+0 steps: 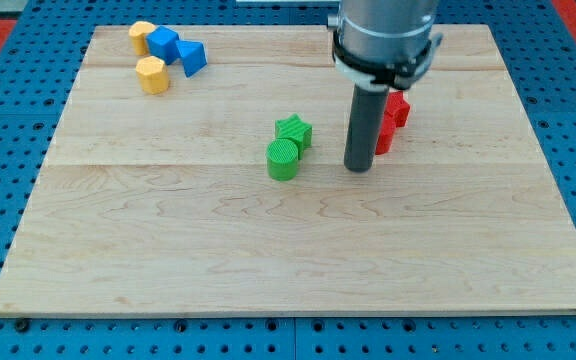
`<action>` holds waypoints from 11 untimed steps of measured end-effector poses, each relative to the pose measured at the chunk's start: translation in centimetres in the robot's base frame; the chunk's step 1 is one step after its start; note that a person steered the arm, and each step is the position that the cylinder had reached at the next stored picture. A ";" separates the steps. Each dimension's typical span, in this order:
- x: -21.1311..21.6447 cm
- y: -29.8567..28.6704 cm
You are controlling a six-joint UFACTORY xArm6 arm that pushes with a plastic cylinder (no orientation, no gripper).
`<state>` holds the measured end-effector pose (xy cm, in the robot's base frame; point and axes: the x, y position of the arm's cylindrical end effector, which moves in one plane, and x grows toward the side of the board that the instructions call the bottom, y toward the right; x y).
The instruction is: Move the yellow heart closer to the yellow hexagon
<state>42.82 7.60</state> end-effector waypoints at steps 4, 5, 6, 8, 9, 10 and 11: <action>-17.2 -8.1; -23.5 -12.5; -23.6 -15.9; -23.7 -20.7; -23.7 -21.2; -23.7 -23.3; -23.7 -24.2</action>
<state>19.16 -16.63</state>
